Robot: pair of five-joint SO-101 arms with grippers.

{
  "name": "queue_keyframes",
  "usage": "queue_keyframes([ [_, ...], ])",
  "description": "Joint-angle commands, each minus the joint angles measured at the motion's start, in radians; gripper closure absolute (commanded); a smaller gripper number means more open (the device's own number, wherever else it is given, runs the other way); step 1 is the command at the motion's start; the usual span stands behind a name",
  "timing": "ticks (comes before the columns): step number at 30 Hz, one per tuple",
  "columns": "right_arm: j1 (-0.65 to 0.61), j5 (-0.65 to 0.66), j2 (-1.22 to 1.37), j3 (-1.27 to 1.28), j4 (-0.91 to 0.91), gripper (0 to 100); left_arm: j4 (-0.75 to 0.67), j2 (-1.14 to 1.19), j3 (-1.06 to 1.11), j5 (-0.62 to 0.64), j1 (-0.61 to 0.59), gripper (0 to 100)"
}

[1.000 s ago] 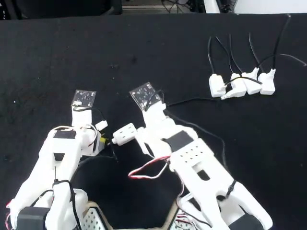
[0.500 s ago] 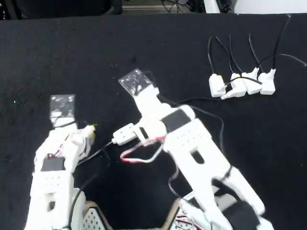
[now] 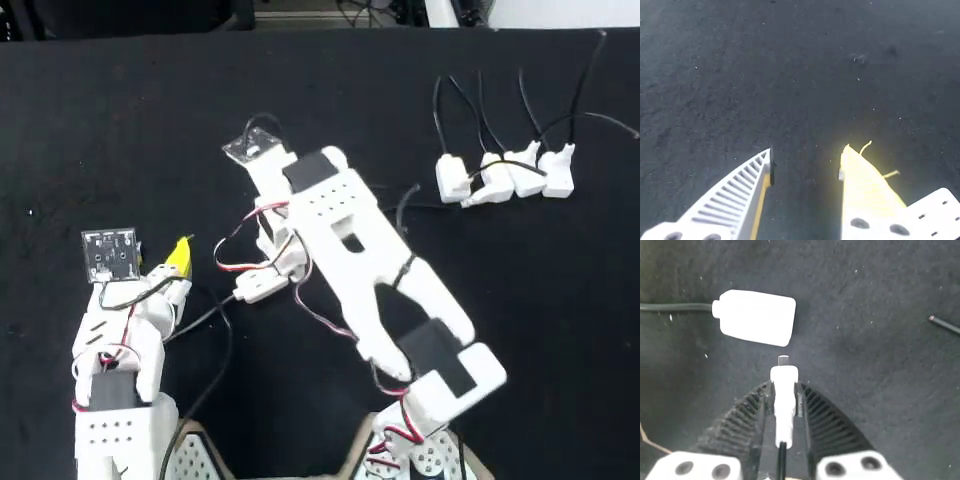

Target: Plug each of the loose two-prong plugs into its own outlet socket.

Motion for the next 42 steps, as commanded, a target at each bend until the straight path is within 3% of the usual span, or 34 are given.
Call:
queue_keyframes([
  [1,0.015,0.002,0.012,-0.099,0.014,98.8,0.038,-0.061,0.021,0.015,0.013,78],
  [17,-0.003,-0.091,0.183,-0.211,0.017,98.8,0.046,-0.071,0.021,0.015,0.013,78],
  [31,-0.035,-0.092,0.384,-0.417,0.149,98.8,0.046,-0.071,0.021,0.015,0.013,78],
  [42,-0.038,-0.147,0.341,-0.417,0.147,98.8,0.046,-0.071,0.021,0.015,0.013,78],
])
